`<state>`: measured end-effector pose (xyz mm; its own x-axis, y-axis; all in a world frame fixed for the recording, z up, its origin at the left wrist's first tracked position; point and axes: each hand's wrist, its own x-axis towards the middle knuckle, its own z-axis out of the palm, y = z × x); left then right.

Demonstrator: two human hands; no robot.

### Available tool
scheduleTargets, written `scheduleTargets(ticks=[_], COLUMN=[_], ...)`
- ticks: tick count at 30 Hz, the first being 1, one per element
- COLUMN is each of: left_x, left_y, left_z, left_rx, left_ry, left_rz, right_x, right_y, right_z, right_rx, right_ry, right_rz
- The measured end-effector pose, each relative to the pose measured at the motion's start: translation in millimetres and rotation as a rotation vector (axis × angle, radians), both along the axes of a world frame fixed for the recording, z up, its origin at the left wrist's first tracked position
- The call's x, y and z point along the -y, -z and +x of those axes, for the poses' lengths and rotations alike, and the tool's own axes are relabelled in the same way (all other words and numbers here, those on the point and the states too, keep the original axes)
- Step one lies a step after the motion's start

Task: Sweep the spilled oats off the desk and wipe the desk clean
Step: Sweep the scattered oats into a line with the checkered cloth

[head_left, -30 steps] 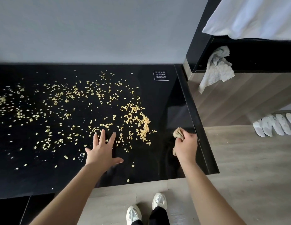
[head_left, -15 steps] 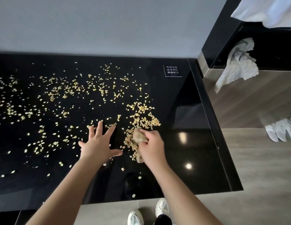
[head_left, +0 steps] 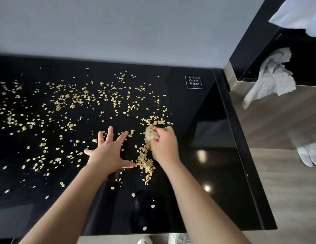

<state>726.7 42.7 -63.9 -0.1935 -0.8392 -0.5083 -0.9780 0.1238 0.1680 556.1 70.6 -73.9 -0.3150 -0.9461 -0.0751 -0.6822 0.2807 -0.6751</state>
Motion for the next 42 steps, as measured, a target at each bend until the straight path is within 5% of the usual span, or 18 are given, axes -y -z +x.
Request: scheduleTargets(ticks=[6, 9, 13, 17, 24, 30, 33, 42], left_x=[20.3, 34.2, 50.7, 64.4, 88.3, 95.8, 98.8, 115.1], left_y=[-3.9, -6.5, -4.2, -1.9, 1.8, -1.4, -3.9, -2.0], left_z=[-8.2, -17.7, -27.2, -32.6, -25.1, -28.5, -32.2, -31.4], left_rx=[-0.013, -0.015, -0.022, -0.020, -0.073, -0.087, -0.081, -0.071], left_ry=[-0.001, 0.003, -0.007, -0.027, -0.099, -0.152, -0.167, -0.142], left_rz=[0.047, 0.045, 0.040, 0.036, 0.045, 0.048, 0.056, 0.075], right_x=[-17.9, -0.6, 33.8, 58.3, 49.7, 88.4, 112.5, 99.8], right_y=[-19.8, -23.5, -9.0, 9.3, -1.0, -7.4, 4.0, 7.4], right_z=[-15.7, -77.8, -126.4, -82.2, -34.6, -140.4, -158.9, -35.8], right_rx=[0.283, 0.112, -0.038, -0.127, 0.199, 0.128, 0.036, 0.066], right_ry=[-0.065, 0.201, 0.325, 0.074, -0.305, 0.134, 0.182, -0.319], right_rz=[-0.005, -0.146, -0.020, -0.049, 0.012, -0.088, -0.026, -0.051])
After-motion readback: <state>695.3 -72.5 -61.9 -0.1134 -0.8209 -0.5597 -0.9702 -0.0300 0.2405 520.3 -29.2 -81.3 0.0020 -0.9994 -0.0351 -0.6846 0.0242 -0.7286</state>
